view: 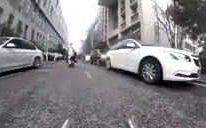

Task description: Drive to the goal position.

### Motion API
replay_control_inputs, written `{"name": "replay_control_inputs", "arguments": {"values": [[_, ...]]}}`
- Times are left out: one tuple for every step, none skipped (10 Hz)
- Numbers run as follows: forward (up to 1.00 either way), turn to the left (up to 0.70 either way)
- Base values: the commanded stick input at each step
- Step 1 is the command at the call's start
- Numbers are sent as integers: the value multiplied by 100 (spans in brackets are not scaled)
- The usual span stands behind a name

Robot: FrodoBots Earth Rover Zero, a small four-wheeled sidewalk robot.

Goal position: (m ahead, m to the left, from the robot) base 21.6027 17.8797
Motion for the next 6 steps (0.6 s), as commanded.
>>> {"name": "replay_control_inputs", "arguments": {"values": [[70, 0], [70, 0], [70, 0], [70, 0], [70, 0], [70, 0]]}}
